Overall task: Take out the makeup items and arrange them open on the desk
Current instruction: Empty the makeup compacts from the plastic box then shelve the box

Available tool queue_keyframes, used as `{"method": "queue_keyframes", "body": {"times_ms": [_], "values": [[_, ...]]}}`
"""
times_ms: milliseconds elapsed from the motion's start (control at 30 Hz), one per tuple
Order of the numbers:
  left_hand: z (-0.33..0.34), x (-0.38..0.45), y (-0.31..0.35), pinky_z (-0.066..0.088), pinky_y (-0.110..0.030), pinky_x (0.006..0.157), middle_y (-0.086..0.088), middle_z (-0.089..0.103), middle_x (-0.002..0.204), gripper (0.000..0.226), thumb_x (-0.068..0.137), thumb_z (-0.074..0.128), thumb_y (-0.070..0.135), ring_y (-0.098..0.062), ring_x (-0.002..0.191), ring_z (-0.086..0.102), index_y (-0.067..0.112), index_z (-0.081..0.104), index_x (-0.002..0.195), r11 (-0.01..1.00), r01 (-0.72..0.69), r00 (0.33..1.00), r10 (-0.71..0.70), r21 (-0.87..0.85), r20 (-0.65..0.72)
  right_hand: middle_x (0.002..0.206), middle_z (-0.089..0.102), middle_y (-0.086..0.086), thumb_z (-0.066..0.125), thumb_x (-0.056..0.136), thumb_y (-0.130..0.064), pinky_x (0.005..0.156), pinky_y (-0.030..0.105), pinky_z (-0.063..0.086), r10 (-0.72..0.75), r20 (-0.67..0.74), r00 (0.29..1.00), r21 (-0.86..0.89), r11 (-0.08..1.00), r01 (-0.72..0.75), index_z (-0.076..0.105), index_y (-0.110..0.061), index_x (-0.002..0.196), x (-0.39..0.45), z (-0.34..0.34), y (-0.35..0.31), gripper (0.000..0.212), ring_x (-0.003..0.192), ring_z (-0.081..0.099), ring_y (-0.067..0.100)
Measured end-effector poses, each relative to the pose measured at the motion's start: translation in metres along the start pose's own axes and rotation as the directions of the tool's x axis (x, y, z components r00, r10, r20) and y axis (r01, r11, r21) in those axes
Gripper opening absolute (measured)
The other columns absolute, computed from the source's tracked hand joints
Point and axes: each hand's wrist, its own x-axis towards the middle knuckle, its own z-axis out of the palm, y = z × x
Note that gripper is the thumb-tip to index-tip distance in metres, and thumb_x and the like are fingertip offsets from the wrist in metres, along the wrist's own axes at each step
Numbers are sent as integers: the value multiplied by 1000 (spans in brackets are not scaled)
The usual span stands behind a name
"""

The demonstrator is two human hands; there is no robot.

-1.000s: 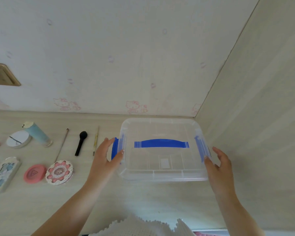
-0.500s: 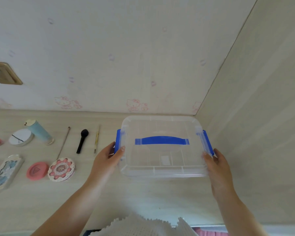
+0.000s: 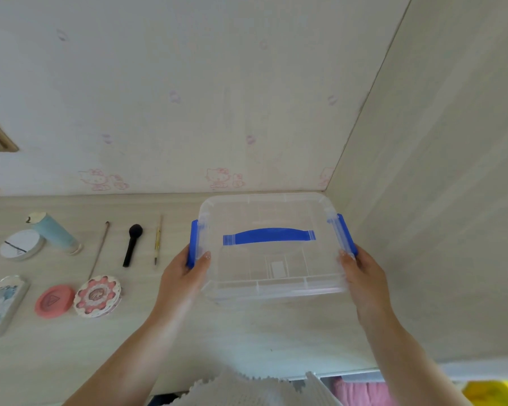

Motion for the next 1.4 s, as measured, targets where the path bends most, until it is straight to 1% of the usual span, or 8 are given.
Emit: {"method": "queue_keyframes", "body": {"times_ms": [200, 433, 667, 767, 933, 1033, 1300, 1400], "values": [[-1, -2, 4, 29, -11, 41, 0, 36, 59, 22, 90, 52, 21, -5, 44, 32, 6, 47, 75, 999, -11, 1000, 12, 50, -20, 76, 62, -8, 57, 89, -25, 62, 10, 43, -37, 2, 999, 1, 999, 37, 67, -32, 101, -2, -1, -3, 17, 59, 53, -8], [-1, 1, 9, 29, -12, 44, -3, 38, 60, 23, 90, 50, 19, -13, 51, 34, 20, 43, 68, 991, -80, 997, 79, 106, 9, 85, 65, 5, 57, 89, -26, 56, -1, 39, -58, -9, 998, -24, 998, 58, 65, -42, 89, -1, 1, -6, 18, 59, 53, -8], [0, -1, 4, 36, -8, 50, 17, 48, 59, 11, 92, 52, 25, -1, 51, 43, 21, 58, 100, 998, -11, 996, 16, -61, 86, 91, 65, -13, 57, 88, -34, 68, 18, 42, -9, -13, 1000, -35, 999, 8, 61, -27, 118, 3, 1, -2, 31, 80, 59, -2], [-1, -6, -2, 48, -24, 82, 21, 65, 100, 36, 91, 57, 33, -3, 93, 61, 31, 50, 126, 980, 86, 985, -56, -179, 165, 111, 64, -4, 58, 87, -35, 89, 31, 46, 104, 38, 994, 38, 994, -105, 51, -26, 130, 4, 0, -2, 44, 99, 60, 13], [-4, -14, -15, 44, -21, 83, 30, 63, 109, 41, 77, 68, 47, 8, 104, 58, 55, 48, 112, 958, 126, 943, -36, -256, 331, 97, 72, -12, 59, 89, -29, 84, 29, 46, 268, 306, 914, 369, 851, -373, 60, -26, 113, -15, 1, -2, 25, 97, 66, 4], [-11, -7, -18, 47, -21, 82, 26, 64, 111, 44, 72, 67, 43, 4, 105, 60, 54, 50, 111, 954, 100, 934, 8, -282, 356, 118, 64, -9, 65, 83, -35, 105, 38, 35, 328, 299, 896, 344, 839, -421, 57, -29, 122, -24, 3, 2, 40, 117, 54, 10], [-48, 19, 14, 44, -9, 78, 19, 68, 103, 38, 70, 64, 50, 3, 98, 62, 45, 59, 107, 932, -110, 929, 220, -345, 297, 95, 71, -18, 62, 85, -31, 83, 27, 39, 157, 200, 967, 473, 849, -235, 67, -30, 103, -43, 18, -40, 19, 91, 66, -2], [-67, 32, 38, 39, -30, 83, 7, 58, 92, 42, 69, 66, 48, -12, 89, 54, 26, 59, 105, 901, -123, 913, 267, -415, 309, 95, 72, -16, 58, 89, -28, 82, 27, 42, 63, 173, 983, 507, 850, -144, 68, -29, 100, -50, 24, -69, 15, 92, 67, 0]]}}
